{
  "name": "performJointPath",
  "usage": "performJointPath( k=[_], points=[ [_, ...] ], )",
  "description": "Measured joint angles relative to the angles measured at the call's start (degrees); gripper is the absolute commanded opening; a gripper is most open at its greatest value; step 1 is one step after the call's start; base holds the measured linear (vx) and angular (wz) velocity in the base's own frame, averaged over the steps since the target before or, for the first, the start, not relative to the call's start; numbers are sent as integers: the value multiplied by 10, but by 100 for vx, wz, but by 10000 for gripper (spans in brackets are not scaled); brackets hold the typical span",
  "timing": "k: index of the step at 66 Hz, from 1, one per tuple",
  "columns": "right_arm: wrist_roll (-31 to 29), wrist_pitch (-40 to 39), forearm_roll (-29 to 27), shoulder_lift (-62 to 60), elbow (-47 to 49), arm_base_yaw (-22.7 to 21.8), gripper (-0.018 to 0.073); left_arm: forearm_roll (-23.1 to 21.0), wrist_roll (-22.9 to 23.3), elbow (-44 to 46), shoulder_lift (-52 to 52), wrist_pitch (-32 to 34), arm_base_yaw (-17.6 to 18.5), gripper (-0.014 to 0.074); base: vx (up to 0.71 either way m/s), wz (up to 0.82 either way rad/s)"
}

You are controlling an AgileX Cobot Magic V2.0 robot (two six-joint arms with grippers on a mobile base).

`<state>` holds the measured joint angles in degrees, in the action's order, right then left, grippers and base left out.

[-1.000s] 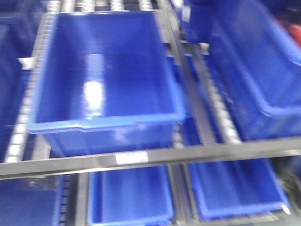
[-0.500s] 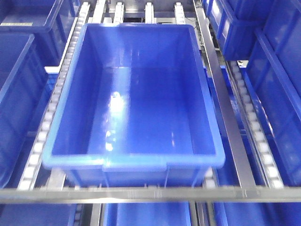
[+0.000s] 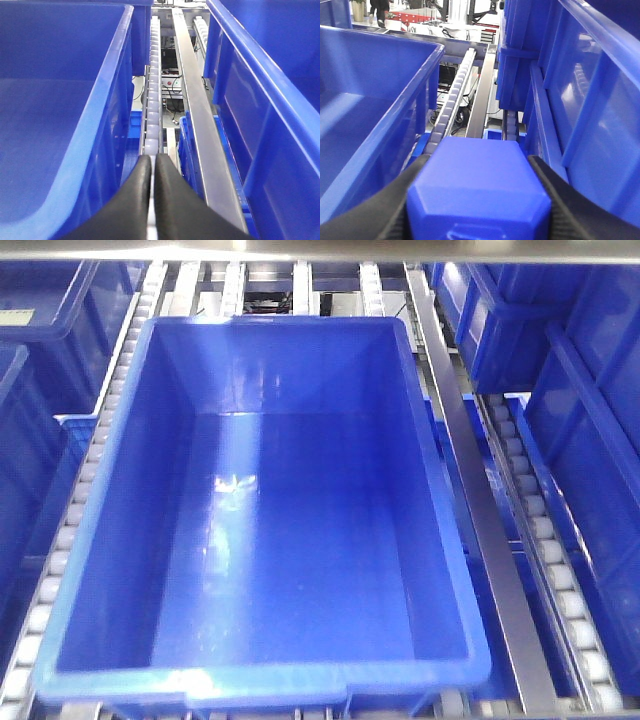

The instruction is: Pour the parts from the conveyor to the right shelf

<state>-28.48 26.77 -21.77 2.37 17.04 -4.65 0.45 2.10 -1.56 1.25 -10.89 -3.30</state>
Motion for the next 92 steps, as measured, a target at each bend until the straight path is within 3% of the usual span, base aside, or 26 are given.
performJointPath(
  k=[75, 92],
  points=[
    [0, 0, 1, 0, 0, 0, -5, 0, 0, 0, 0, 0, 0, -6, 2, 2],
    [2, 0, -34, 0, 0, 0, -5, 0, 0, 0, 0, 0, 0, -6, 0, 0]
  ],
)
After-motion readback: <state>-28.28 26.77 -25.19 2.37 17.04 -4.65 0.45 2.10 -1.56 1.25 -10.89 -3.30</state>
